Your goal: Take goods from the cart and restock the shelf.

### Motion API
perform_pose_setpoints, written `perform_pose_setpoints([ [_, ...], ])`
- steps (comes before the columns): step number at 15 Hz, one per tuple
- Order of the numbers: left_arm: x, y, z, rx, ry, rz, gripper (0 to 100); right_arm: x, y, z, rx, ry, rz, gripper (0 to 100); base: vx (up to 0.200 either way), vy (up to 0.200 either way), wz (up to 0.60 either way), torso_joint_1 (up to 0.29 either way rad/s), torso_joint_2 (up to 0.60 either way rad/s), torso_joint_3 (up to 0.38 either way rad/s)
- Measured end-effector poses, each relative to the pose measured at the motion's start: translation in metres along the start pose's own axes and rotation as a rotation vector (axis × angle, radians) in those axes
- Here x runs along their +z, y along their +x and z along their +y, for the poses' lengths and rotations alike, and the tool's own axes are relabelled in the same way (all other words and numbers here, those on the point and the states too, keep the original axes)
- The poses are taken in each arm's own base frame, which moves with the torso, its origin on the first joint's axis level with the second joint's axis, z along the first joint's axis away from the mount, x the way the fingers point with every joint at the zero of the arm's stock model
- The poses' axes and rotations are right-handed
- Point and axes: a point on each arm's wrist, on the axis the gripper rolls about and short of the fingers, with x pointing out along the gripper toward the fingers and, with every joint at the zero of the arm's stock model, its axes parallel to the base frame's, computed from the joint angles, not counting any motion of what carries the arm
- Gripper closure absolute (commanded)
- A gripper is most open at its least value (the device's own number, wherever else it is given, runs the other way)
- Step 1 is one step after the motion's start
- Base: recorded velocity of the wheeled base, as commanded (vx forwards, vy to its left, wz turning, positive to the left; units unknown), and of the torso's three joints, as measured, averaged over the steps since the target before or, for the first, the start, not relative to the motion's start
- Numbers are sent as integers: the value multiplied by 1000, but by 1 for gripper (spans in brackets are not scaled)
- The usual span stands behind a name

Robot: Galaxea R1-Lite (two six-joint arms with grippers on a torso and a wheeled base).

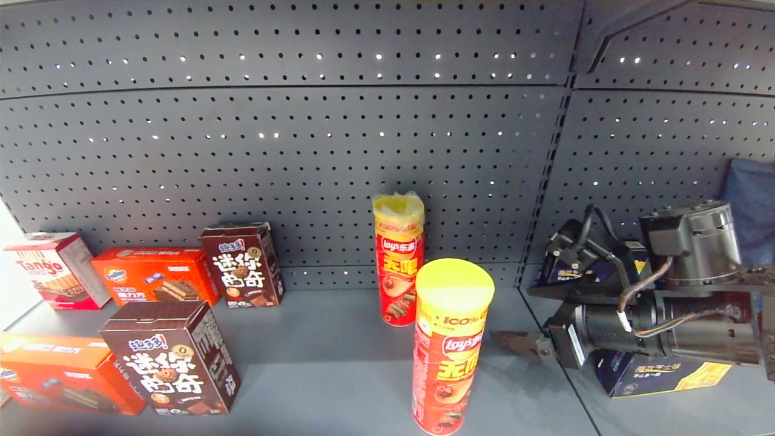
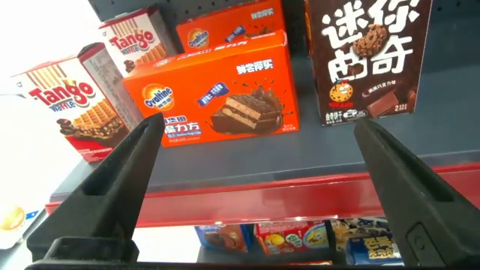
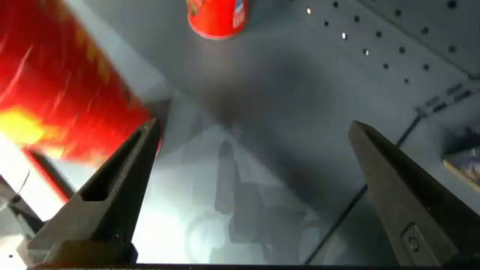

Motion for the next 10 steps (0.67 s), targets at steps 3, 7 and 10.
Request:
perform_pose_setpoints([
  [3, 0, 0, 0, 2, 0, 1, 0, 3, 12, 3, 20, -8, 12, 0, 0, 0, 0, 0, 0, 0],
  [7, 0, 0, 0, 3, -2, 1, 0, 1, 20, 14, 59, -26, 34, 0, 0, 0, 0, 0, 0, 0],
  [10, 0, 0, 0, 4, -13, 1, 0, -2, 22, 20, 78, -34, 46, 0, 0, 0, 0, 0, 0, 0],
])
